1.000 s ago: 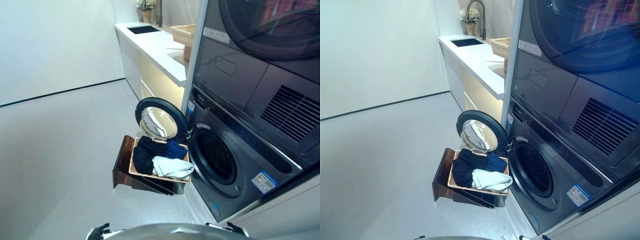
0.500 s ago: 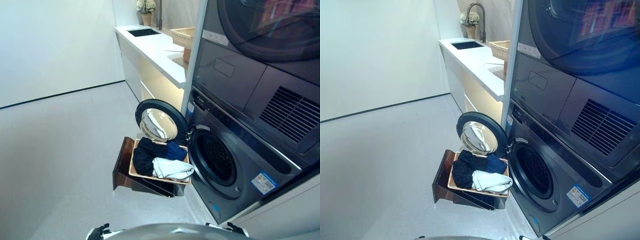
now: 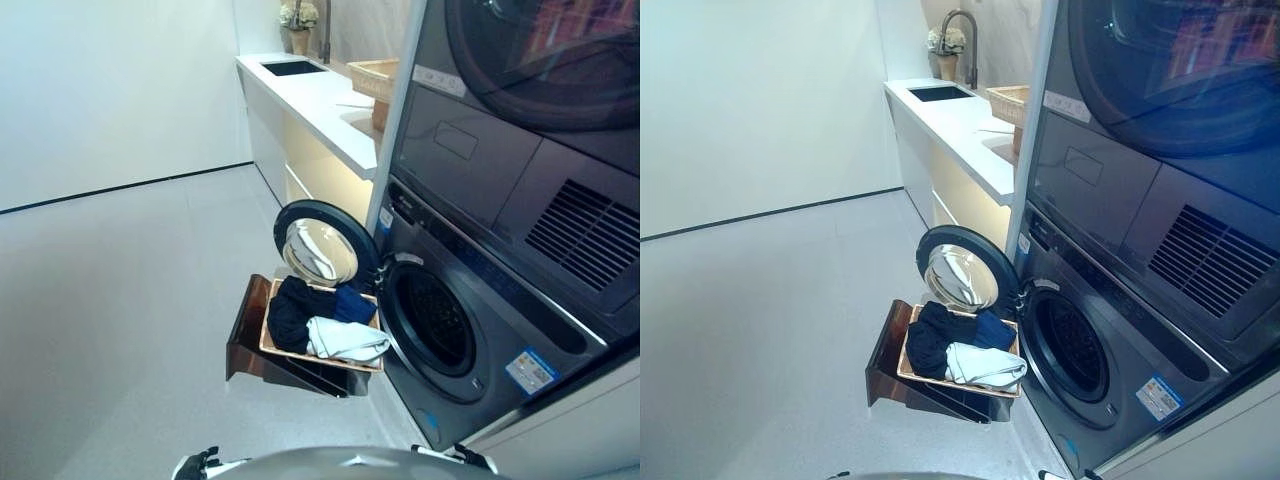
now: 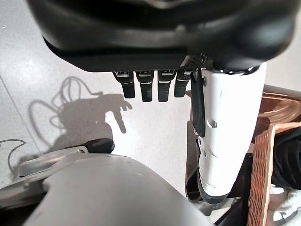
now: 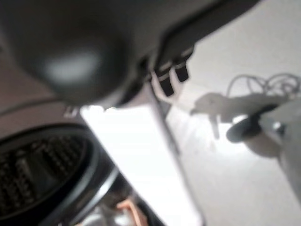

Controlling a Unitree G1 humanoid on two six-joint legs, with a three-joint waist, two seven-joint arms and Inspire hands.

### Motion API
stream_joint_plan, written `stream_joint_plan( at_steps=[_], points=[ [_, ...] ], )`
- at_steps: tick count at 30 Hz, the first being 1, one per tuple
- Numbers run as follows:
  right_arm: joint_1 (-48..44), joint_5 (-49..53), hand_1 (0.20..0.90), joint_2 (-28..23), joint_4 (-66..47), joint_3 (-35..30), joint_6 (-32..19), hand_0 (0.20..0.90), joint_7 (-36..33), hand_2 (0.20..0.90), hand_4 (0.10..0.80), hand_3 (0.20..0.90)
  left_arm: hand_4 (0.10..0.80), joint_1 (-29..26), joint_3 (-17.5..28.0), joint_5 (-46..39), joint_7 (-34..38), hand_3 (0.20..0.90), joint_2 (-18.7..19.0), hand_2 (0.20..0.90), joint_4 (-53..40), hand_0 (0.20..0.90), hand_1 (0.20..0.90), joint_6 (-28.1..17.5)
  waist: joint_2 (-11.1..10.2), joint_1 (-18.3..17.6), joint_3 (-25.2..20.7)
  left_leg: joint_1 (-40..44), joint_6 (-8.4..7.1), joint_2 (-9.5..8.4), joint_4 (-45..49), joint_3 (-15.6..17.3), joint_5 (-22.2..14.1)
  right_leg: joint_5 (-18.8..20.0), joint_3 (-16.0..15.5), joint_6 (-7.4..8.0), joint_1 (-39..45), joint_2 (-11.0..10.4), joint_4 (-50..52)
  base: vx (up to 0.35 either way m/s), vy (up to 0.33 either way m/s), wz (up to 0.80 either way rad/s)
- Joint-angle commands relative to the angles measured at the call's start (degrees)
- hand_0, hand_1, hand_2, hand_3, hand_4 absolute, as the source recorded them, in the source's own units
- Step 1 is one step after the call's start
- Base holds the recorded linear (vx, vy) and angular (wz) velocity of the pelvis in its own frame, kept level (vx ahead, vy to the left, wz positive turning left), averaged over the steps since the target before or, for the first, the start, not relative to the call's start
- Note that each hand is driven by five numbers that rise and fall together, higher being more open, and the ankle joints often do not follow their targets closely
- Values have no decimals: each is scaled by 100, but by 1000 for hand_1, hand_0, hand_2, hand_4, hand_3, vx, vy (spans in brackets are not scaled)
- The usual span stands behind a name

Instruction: Pick up the clothes and place them into the washing machine

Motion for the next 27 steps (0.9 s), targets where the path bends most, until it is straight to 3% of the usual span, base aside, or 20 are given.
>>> stream_joint_plan(
  at_steps=[1,3,4,6,10,12,15,17,20,26,27],
  points=[
    [-590,131,900,-194,195,-233,-224,900,-63,900,800,900,800,-490,152,-69,58,900,14,900,217,900,900,-233,45,-17,360,-83,176,-519,343,-317,-443,-326,-154,78,-188,-216,1070,24,133,1],
    [-591,131,900,-195,195,-233,-224,900,-63,900,800,900,800,-489,152,-69,58,900,14,900,216,900,900,-233,45,-17,358,-87,177,-521,347,-316,-444,-329,-152,79,-193,-218,1077,8,111,1],
    [-604,121,900,-218,159,-247,-224,900,-82,900,800,900,800,-487,150,-71,69,900,31,900,199,900,900,-241,100,-29,397,-69,240,-607,359,-341,-466,-265,-113,38,-410,-348,1541,0,239,4],
    [-647,144,900,-245,128,-254,-232,900,-104,900,800,900,800,-464,149,-5,62,900,92,900,246,900,900,-227,151,-42,551,32,345,-717,365,-360,-497,-135,-83,-149,-778,-478,2319,-16,286,-2],
    [-655,132,900,-213,68,-238,-250,900,-115,900,800,900,800,-414,204,42,16,900,176,900,328,900,900,-188,163,-22,669,81,380,-720,432,-273,-580,-336,-237,-251,-988,-484,2676,8,118,-14],
    [-639,123,900,-204,67,-244,-256,900,-106,900,800,900,800,-384,241,57,-1,900,204,900,351,900,900,-185,182,-13,706,85,366,-701,525,-244,-641,-433,-271,-234,-1082,-364,2480,51,15,-3],
    [-653,143,900,-218,120,-282,-264,900,-100,900,800,900,800,-371,267,61,-5,900,217,900,363,900,900,-197,172,-57,746,129,320,-706,521,-263,-667,-144,-115,-101,-1279,-152,1674,64,-31,7],
    [-694,156,900,-182,93,-277,-254,900,-139,900,800,900,800,-380,248,-10,48,900,223,900,357,900,900,-198,83,-116,784,247,269,-710,457,-302,-726,402,230,69,-1583,-13,786,112,-67,10],
    [-681,152,900,-128,74,-267,-232,900,-151,900,800,900,800,-417,187,-121,118,900,189,900,328,900,900,-229,10,-183,795,412,215,-684,451,-387,-829,684,394,136,-1724,82,308,203,-99,21],
    [-514,47,900,-83,-14,-210,-219,900,-120,900,800,900,800,-372,130,-242,154,900,77,900,293,900,900,-228,-46,-301,630,799,71,-479,279,-648,-949,684,486,89,-1827,277,514,288,-176,30],
    [-481,-25,900,-82,4,-155,-216,900,-112,900,800,900,800,-344,140,-281,161,900,31,900,295,900,900,-224,-65,-277,520,868,5,-341,343,-696,-1026,564,437,2,-1823,370,673,245,-200,16]
  ],
)
